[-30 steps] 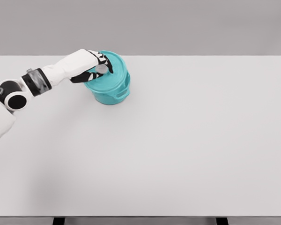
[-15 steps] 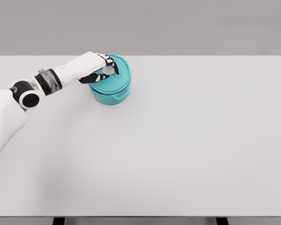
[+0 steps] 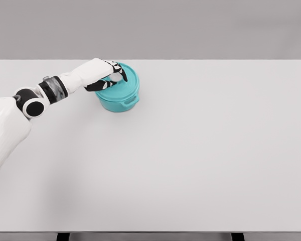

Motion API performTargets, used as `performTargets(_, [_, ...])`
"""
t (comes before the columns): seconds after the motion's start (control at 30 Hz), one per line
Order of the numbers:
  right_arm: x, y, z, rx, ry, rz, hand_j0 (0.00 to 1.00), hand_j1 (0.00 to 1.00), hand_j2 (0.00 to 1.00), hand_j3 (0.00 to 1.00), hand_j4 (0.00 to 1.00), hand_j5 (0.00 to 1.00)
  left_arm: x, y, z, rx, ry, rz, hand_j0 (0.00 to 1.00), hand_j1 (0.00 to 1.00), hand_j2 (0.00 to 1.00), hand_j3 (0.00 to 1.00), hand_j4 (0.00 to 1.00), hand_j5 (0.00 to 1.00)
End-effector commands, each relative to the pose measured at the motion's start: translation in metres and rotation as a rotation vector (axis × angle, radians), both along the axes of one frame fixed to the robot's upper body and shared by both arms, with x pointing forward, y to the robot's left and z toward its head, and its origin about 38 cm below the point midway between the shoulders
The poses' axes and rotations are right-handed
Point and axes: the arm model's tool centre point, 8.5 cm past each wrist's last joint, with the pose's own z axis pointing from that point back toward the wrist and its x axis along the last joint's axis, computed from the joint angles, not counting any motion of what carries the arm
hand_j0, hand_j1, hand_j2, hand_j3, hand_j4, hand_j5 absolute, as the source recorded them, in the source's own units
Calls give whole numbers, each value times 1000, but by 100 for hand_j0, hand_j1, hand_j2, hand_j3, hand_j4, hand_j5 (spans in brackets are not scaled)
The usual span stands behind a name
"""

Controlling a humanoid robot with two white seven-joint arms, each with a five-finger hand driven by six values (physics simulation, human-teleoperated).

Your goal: Cover the pot with left arm

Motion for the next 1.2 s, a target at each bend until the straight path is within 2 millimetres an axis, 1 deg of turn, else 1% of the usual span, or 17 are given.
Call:
performTargets(0.0, [0,0,0,1,1,0,100,100,100,100,100,100,0,0,0,-2,0,1,56,56,56,56,56,56])
performTargets(0.1, [0,0,0,0,0,0,100,100,100,100,100,100,0,1,0,-4,1,3,59,59,59,59,59,59])
performTargets(0.47, [0,0,0,0,0,0,100,100,100,100,100,100,0,1,0,-2,1,2,61,61,61,61,61,61])
performTargets(0.67, [0,0,0,1,1,0,100,100,100,100,100,100,0,1,0,-2,1,2,65,65,65,65,65,65])
performTargets(1.17, [0,0,0,0,0,0,100,100,100,100,100,100,2,0,6,-6,-10,-1,66,66,66,66,66,66])
